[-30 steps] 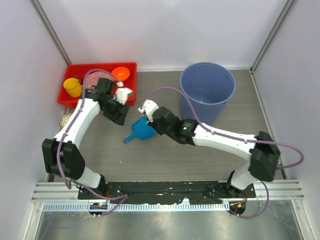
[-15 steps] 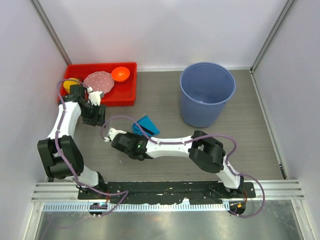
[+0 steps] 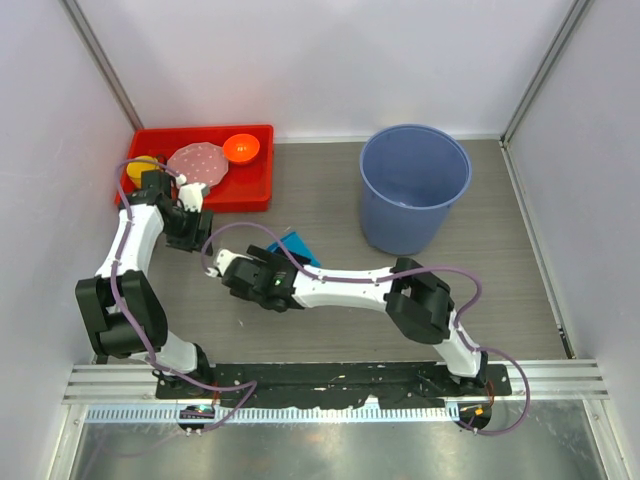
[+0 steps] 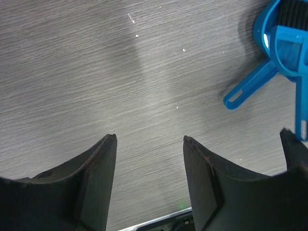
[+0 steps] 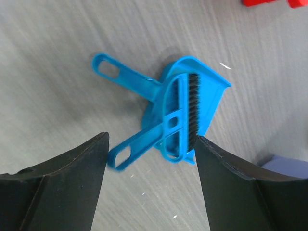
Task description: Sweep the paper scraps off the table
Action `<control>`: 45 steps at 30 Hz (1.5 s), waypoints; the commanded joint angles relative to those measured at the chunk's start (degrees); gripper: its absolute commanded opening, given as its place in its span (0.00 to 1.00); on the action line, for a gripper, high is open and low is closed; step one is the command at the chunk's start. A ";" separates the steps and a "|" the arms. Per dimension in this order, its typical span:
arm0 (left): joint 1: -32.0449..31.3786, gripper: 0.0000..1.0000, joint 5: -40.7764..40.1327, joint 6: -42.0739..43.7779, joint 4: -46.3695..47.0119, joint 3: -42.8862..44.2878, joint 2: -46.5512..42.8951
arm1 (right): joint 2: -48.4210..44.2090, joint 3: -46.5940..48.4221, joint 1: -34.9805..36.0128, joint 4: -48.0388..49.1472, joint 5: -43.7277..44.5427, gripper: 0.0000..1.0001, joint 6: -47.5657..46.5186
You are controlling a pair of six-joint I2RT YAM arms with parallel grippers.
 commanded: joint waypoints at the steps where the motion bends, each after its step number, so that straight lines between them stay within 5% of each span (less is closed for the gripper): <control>1: 0.15 0.60 2.12 0.54 1.35 0.11 -0.14 | -10.91 -0.13 0.55 -2.37 -18.65 0.77 2.50; 8: 0.24 0.60 2.91 0.63 1.27 -0.15 0.47 | -25.24 -9.71 -1.55 0.00 -43.29 0.77 2.59; 11: 0.24 0.60 3.96 0.36 1.79 -1.03 -0.05 | -31.56 -17.34 -5.49 3.16 -45.71 0.78 4.60; 16: 0.06 0.59 4.93 -0.78 8.54 -7.07 -2.86 | -42.27 -34.57 -17.79 7.64 -44.39 0.78 17.06; 28: -0.38 0.62 6.60 -11.50 50.47 -31.06 -14.20 | -63.74 -62.62 -35.91 20.57 -25.59 0.79 31.67; 32: -0.90 0.71 4.68 -13.43 61.44 -36.97 -16.75 | -67.34 -66.75 -38.73 23.46 -22.25 0.79 34.49; 34: -0.99 0.80 4.15 -15.36 65.14 -40.29 -17.45 | -68.84 -68.86 -39.52 24.43 -20.93 0.79 35.72; 35: -0.99 0.92 3.62 -16.15 69.25 -41.36 -18.07 | -69.28 -69.48 -40.31 25.05 -19.27 0.80 35.90; 37: -1.17 0.98 2.83 -18.16 73.32 -44.17 -18.60 | -70.07 -70.89 -41.28 25.40 -17.41 0.81 36.51; 45: -3.36 1.00 -9.02 -25.64 85.29 -46.65 -15.71 | -74.29 -76.85 -46.38 29.70 -11.53 0.85 38.00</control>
